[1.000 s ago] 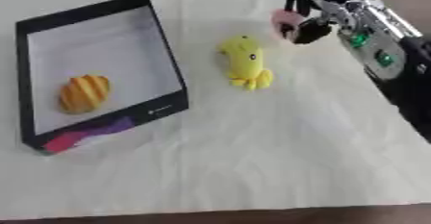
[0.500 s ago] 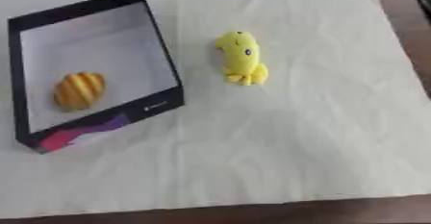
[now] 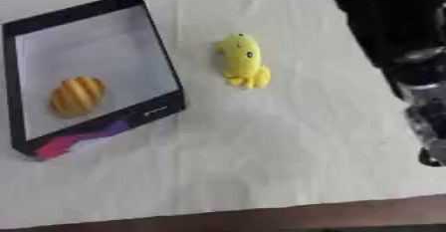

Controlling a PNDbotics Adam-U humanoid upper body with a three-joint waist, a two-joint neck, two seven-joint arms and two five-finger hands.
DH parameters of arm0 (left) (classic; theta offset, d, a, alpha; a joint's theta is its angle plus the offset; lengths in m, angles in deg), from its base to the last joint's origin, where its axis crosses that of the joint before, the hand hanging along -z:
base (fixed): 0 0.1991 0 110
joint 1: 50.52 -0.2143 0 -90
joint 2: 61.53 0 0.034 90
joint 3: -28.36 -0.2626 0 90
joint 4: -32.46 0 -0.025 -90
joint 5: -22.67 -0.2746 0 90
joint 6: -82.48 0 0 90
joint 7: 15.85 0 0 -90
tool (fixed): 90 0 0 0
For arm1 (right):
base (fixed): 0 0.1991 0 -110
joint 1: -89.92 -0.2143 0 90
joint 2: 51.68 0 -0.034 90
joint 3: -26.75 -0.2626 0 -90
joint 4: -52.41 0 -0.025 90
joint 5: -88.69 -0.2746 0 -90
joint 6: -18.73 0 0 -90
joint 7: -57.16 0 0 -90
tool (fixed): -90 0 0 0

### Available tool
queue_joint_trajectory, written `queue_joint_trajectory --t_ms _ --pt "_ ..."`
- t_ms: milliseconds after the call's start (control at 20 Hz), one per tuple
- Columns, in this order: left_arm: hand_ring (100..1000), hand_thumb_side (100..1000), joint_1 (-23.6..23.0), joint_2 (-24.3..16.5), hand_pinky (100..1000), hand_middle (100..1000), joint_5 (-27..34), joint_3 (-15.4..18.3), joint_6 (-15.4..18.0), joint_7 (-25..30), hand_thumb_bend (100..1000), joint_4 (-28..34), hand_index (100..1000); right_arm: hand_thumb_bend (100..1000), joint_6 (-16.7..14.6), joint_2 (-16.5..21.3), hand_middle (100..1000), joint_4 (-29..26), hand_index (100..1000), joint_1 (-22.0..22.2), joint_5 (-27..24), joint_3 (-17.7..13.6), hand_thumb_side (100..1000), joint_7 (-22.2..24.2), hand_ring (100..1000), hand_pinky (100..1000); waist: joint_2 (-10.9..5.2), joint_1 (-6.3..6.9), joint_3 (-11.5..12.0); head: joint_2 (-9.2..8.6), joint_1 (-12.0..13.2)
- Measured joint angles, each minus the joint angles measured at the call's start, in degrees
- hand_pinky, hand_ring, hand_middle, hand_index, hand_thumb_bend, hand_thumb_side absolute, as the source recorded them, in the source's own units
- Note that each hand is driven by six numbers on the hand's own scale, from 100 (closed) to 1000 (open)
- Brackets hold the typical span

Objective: Pick up objects on the table and place them in the box.

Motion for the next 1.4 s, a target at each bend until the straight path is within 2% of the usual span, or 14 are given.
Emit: queue_joint_trajectory --t_ms 250,600,1050,1300,1400 --pt "851 630 0.44 0.01 777 850 0.02 0.55 0.5 -0.55 451 -0.01 860 294 -1.86 -7.22 362 5.07 577 1.69 4.55 2.66 100 1.61 516 647 0.0 0.0 0.97 0.05 -0.44" --pt "851 626 0.71 -0.02 776 850 -0.01 1.42 1.01 -1.14 454 0.21 860 300 -3.73 -13.37 362 11.61 579 5.32 9.89 5.41 100 2.34 515 643 0.0 0.0 1.8 0.19 -1.11" --pt "850 625 1.02 -0.02 775 847 -0.05 1.42 0.94 -1.16 457 0.43 859 318 -5.92 -16.05 385 16.35 593 8.5 12.2 8.03 100 3.68 527 652 0.0 0.0 2.01 0.18 -1.11" --pt "850 625 1.02 -0.02 775 847 -0.06 1.42 0.9 -1.19 458 0.43 859 331 -6.49 -16.31 474 18.36 675 8.87 14.2 8.67 100 5.12 599 703 0.0 -0.02 2.06 0.18 -0.58" --pt "849 625 1.01 -0.02 775 846 -0.07 1.42 0.89 -1.2 459 0.43 859 362 -6.5 -16.31 516 19.0 713 8.94 15.25 8.69 100 5.9 638 723 0.0 -0.02 2.07 0.17 -0.42"
